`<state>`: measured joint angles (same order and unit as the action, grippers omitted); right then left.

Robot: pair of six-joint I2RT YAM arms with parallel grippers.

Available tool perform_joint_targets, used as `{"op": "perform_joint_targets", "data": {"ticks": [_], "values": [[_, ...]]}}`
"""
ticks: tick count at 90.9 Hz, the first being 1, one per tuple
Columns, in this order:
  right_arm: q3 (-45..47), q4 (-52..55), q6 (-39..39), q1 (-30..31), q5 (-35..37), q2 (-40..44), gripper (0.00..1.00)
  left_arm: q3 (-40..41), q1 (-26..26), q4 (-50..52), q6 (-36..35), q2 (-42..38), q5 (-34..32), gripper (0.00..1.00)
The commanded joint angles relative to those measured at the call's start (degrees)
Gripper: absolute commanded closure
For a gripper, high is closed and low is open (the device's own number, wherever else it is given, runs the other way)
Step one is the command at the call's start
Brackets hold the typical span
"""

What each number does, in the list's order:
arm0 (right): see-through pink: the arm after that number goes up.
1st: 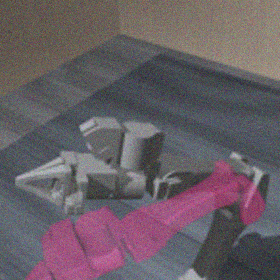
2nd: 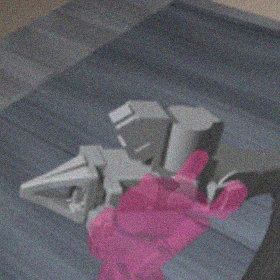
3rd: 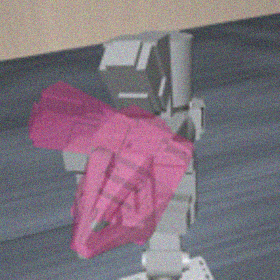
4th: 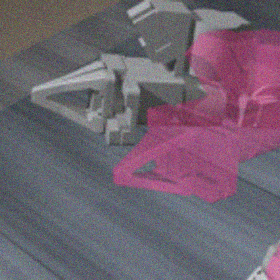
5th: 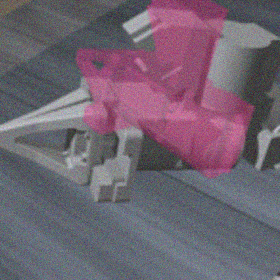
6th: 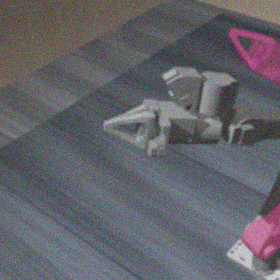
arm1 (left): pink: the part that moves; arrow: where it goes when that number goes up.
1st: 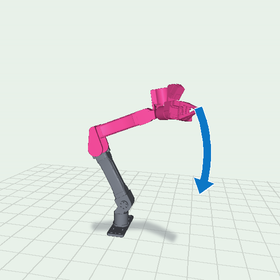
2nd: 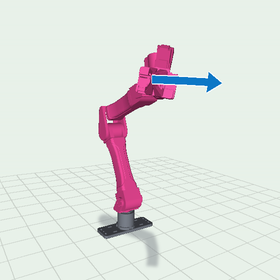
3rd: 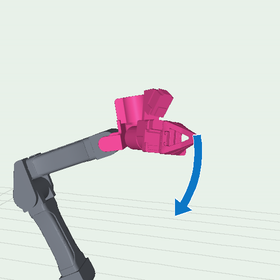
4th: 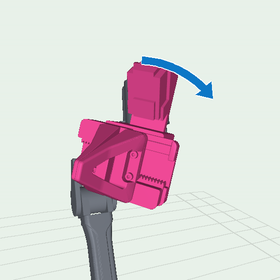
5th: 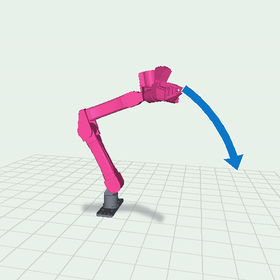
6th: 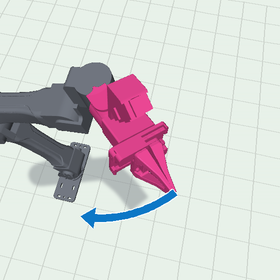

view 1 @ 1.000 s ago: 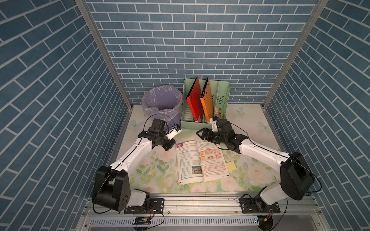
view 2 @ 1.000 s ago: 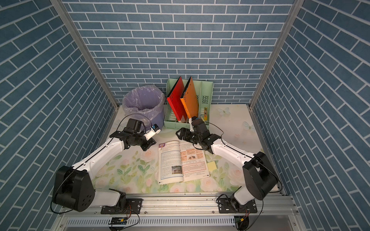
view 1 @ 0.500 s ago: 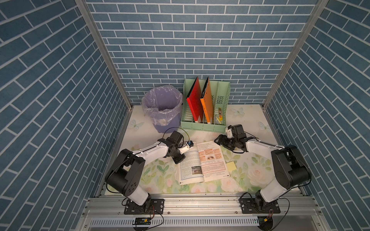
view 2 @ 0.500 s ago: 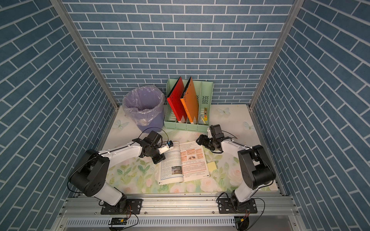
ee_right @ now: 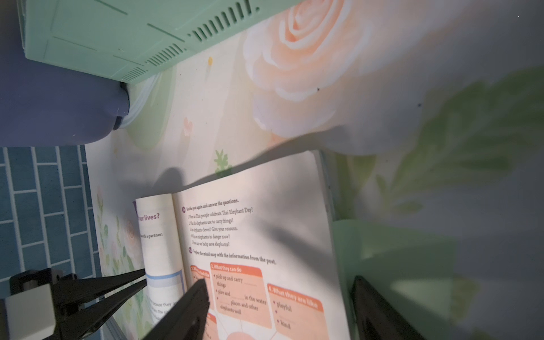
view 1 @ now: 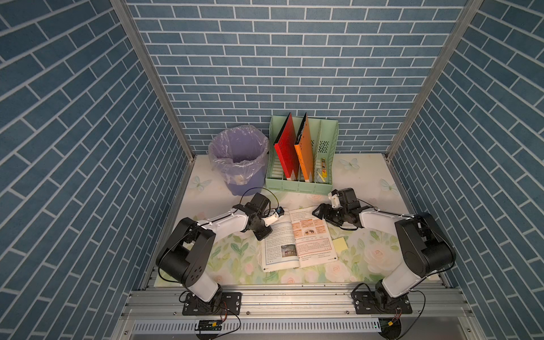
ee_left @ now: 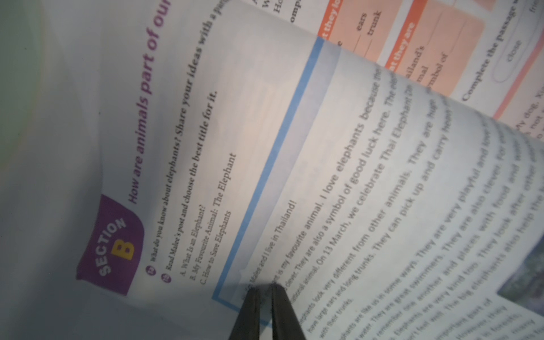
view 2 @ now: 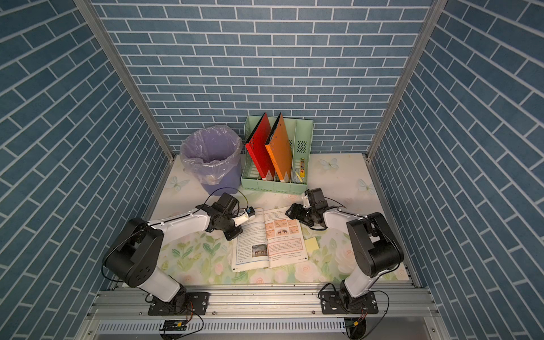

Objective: Peel off the used sticky note
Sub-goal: Turn the page of the book at the center of the board.

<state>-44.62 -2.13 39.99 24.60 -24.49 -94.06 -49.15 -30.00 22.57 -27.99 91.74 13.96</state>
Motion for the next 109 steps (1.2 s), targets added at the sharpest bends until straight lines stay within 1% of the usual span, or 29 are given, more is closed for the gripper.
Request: {"op": "perform_joint_targets", "data": {"ticks": [1, 14, 24, 46, 92, 109], "values": [[-1.10, 1.62, -1.56, 1.65, 0.79, 2.22, 0.23, 0.63, -0.36, 0.41, -0.92, 0.51, -0.67, 0.85], [-2.78, 5.21, -3.19, 2.82, 3.93, 2.61, 0.23, 0.63, -0.33, 0.55, -0.89, 0.30, -0.41, 0.85], [-4.63, 8.68, -5.23, 3.77, 8.02, 2.16, 0.23, 0.89, -0.35, 0.51, -0.88, 0.24, -0.33, 0.85], [-7.99, 13.09, -7.82, 5.69, 12.99, -0.56, 0.23, 0.98, -0.34, 0.63, -0.97, 0.13, -0.23, 0.86], [-6.02, 9.25, -6.55, 6.12, 9.77, -1.47, 0.23, -0.33, -0.28, 1.41, -1.28, -0.82, -0.61, 0.86], [-5.51, 7.21, -5.35, 6.28, 7.89, -0.97, 0.27, -0.61, -0.36, 1.68, -1.36, -1.53, -0.73, 0.86]]}}
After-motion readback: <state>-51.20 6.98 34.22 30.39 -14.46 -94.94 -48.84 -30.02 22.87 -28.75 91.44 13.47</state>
